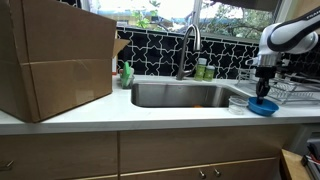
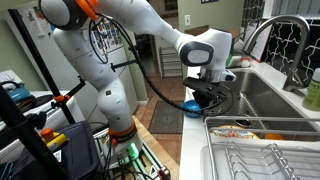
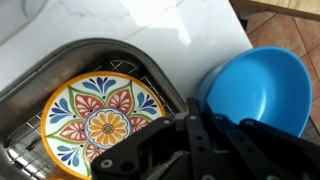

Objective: Pick up the blue bowl and put it in the dish rack

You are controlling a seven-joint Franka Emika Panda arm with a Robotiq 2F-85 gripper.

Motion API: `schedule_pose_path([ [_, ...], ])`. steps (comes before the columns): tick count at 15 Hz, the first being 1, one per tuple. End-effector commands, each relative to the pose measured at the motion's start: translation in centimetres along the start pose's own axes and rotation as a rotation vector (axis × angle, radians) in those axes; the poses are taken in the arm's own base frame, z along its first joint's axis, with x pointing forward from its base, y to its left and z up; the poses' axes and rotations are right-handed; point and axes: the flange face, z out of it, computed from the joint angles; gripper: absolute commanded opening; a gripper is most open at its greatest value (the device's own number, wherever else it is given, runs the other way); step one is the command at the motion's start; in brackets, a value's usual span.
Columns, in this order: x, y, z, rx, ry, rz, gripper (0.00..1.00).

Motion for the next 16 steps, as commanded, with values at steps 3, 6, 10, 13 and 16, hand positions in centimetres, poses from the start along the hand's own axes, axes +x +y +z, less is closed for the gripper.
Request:
schedule_pose_path([
  [3, -3.1, -1.4, -5.4, -0.059, -0.128, 0.054, 0.01],
  [6, -5.5, -2.5, -10.0, -0.074, -0.208, 0.115, 0.01],
  [10, -6.3, -2.7, -12.5, -0.084, -0.229, 0.127, 0.04],
  [13, -7.4, -3.1, -14.7, -0.103, -0.214, 0.14, 0.04],
  [16, -7.3, -3.0, -14.6, -0.101, -0.219, 0.142, 0.04],
])
